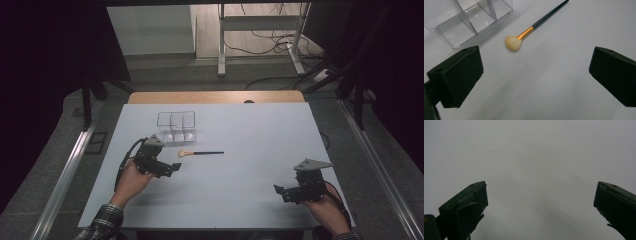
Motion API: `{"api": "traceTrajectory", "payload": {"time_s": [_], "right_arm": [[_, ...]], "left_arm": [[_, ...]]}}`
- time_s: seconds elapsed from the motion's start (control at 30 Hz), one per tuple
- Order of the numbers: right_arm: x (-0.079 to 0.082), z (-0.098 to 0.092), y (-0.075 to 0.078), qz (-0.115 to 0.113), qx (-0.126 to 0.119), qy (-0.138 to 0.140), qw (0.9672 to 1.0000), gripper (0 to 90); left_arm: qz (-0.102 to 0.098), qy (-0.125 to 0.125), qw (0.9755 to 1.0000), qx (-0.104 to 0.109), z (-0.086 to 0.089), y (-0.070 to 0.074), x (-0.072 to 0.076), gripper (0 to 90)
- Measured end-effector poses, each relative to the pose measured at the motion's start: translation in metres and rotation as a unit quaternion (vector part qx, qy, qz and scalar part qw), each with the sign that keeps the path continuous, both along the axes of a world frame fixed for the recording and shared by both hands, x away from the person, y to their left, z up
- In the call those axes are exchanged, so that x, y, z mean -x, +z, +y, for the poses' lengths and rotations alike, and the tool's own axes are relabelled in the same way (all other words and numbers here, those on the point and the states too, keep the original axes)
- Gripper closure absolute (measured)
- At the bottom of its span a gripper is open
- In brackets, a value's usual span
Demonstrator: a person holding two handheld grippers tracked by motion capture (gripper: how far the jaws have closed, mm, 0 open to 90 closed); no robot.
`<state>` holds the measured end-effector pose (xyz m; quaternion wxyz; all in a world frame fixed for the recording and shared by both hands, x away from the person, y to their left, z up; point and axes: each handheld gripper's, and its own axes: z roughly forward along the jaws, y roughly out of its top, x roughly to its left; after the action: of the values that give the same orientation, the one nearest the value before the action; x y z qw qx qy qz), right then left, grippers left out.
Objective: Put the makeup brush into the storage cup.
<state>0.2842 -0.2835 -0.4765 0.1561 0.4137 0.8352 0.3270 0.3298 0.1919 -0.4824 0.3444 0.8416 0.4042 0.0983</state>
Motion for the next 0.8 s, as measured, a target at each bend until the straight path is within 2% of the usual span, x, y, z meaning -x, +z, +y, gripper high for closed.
{"api": "traceTrajectory", "payload": {"time_s": [0.4,0.8], "right_arm": [[0.000,0.000,-0.001,0.001,-0.001,0.001,1.0000,0.0],[-0.001,0.000,-0.001,0.006,0.000,0.003,1.0000,0.0]], "left_arm": [[0.000,-0.020,0.9995,-0.025,-0.014,0.000,-0.013,0.0],[0.007,-0.031,0.9991,-0.029,-0.026,-0.001,-0.025,0.0]]}}
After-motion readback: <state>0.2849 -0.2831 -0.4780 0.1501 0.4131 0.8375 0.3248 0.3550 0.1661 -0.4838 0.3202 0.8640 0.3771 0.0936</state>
